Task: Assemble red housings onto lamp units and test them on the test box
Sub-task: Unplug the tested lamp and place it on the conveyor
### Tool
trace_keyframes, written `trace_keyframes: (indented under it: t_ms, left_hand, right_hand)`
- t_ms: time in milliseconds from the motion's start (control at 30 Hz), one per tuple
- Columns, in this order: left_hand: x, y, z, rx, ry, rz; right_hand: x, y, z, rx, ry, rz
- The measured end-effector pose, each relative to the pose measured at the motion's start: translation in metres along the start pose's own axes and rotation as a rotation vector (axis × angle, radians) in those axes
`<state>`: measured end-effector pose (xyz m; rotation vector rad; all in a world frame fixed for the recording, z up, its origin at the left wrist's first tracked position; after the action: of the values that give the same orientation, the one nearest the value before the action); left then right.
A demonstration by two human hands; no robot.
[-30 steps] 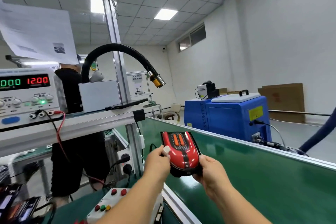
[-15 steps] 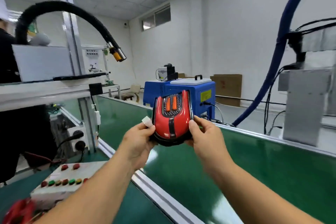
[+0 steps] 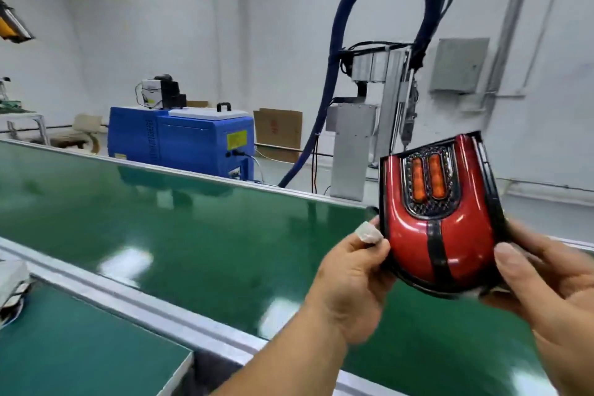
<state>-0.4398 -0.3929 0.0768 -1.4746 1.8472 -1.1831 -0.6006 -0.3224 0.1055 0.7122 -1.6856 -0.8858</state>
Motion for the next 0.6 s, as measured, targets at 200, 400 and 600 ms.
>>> trace_keyframes:
  t_ms: [200, 400, 600]
  left_hand:
    - [-0.010, 0.065, -0.009, -0.003, -0.073, 0.183]
    - [-0.021, 0.079, 0.042, 0.494, -0.275, 0.315]
    - [-0.031, 0.066, 0.049, 1.402, -0.354, 0.128]
  right_hand:
    - [-0.030, -0.047, 0.044, -0.044, -0.183, -0.197]
    - [-0.037, -0.083, 0.031, -0.145, -0.052, -0.542]
    - [-0.035, -0.097, 0.038, -0.444, 0.135, -0.556]
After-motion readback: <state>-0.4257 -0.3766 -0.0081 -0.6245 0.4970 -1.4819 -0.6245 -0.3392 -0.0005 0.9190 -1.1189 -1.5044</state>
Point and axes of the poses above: each hand's wrist, its own x-axis towards the middle knuckle, its own z-axis out of the back of the hand, y = z × x, the point moved 1 cm from there along x, towards the middle knuckle, and after that the axes turned 11 degrees about x, right-handed, at the moved point
